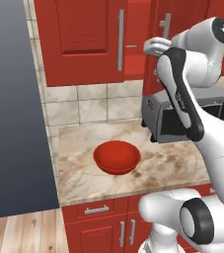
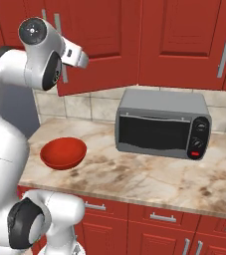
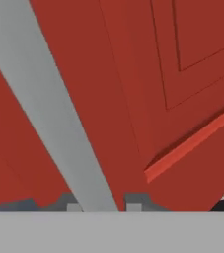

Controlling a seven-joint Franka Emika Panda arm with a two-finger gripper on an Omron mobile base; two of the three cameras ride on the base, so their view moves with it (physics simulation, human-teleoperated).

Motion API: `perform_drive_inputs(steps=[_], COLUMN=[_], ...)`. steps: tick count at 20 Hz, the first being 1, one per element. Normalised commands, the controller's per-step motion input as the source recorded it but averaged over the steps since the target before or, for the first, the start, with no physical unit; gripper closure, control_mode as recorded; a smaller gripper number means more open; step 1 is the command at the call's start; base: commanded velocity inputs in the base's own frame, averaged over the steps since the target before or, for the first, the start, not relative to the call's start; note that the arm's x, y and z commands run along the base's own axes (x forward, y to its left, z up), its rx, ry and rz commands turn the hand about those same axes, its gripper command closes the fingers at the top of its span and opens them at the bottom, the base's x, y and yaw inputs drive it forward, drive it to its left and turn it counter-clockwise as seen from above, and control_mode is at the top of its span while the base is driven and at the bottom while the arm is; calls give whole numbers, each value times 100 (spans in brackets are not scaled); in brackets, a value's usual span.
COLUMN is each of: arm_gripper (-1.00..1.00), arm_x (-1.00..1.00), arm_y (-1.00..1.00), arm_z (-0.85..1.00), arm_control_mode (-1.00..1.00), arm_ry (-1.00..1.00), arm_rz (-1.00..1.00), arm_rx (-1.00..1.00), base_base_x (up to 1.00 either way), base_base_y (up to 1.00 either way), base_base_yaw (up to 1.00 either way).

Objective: Open the cabinet and setup a tea strainer by placing it in the bowl upright.

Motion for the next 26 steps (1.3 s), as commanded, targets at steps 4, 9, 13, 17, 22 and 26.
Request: perform_drive_inputs(steps=[4, 9, 13, 17, 22, 26], arm_gripper=[100, 100, 100, 100, -100, -100], arm_x=[-81, -88, -74, -56, -42, -45], arm_y=[-64, -62, -40, -17, -6, 0], arm_z=[29, 15, 0, 0, 0, 2], arm_control_mode=[-100, -100, -100, -100, -100, -100], arm_ry=[1, 2, 0, 0, 0, 0], arm_rz=[11, 10, 5, 0, 0, -2], arm_rx=[19, 16, 3, 0, 0, 0], base_base_x=[0, 0, 0, 0, 0, 0], base_base_y=[0, 0, 0, 0, 0, 0], base_base_yaw=[0, 0, 0, 0, 0, 0])
